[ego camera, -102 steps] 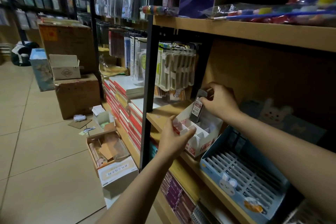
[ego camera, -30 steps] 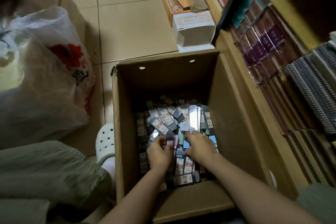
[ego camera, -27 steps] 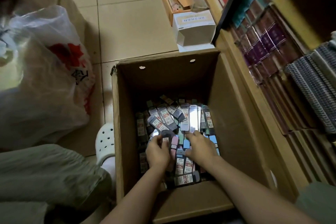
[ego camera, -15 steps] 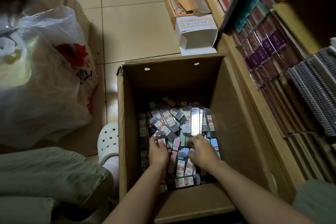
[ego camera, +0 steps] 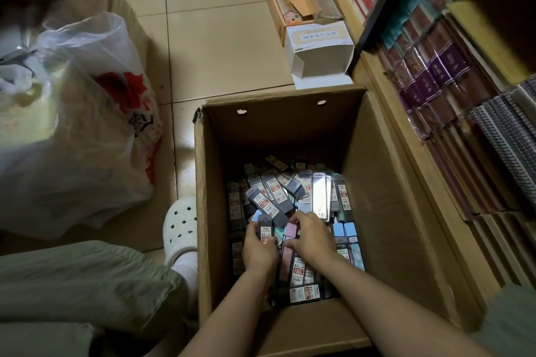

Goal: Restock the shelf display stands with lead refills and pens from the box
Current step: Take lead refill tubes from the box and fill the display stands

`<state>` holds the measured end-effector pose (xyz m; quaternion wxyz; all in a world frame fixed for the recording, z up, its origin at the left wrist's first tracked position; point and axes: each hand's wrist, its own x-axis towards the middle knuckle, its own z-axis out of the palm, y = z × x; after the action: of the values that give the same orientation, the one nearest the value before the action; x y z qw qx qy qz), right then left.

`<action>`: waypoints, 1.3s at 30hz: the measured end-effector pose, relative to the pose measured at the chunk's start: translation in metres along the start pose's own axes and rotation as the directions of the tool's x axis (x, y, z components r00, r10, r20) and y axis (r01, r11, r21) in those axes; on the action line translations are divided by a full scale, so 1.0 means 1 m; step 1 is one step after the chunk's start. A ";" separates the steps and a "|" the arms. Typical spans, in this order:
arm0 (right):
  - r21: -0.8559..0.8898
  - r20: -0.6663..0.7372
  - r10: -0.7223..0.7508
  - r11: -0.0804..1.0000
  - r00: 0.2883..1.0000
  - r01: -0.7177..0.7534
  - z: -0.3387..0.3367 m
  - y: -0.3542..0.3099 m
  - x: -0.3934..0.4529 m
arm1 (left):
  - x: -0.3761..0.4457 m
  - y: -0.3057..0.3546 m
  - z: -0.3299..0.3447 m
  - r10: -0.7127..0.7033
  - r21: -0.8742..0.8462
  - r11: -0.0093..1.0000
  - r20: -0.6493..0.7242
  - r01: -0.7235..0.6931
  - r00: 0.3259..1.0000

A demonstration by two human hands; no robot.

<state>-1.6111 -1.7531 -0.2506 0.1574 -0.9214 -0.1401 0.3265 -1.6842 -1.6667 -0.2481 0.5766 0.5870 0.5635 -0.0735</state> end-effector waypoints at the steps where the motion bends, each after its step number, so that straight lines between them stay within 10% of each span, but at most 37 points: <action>1: 0.031 0.015 0.014 0.999 1.000 -0.015 -0.001 0.000 0.000 | 0.000 0.000 -0.001 0.012 0.031 0.999 -0.005 -0.012 1.000; 7: 0.257 0.081 0.052 0.964 0.995 -0.071 -0.014 0.017 -0.002 | -0.003 0.007 0.003 0.196 0.230 0.950 0.079 -0.209 0.977; 17: -0.277 0.166 -0.128 0.946 0.978 0.171 0.007 0.002 -0.013 | -0.002 -0.003 -0.012 0.045 0.144 0.989 -0.032 -0.040 0.998; 27: 0.404 0.083 0.027 0.913 0.996 -0.058 -0.021 0.023 0.002 | -0.005 0.008 -0.002 0.302 0.296 0.901 0.093 -0.316 0.949; 34: 0.620 0.040 -0.099 0.783 0.994 0.053 -0.057 0.019 -0.002 | -0.009 0.015 0.000 0.220 -0.057 0.975 0.351 -0.214 0.910; 39: 0.719 0.026 -0.066 0.694 0.997 0.027 -0.051 0.011 -0.004 | -0.010 0.016 -0.003 0.282 -0.106 0.959 0.248 -0.263 0.927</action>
<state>-1.5796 -1.7752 -0.2152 0.5092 -0.7747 -0.0286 0.3739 -1.6778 -1.6653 -0.2303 0.6707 0.6239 0.3980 -0.0494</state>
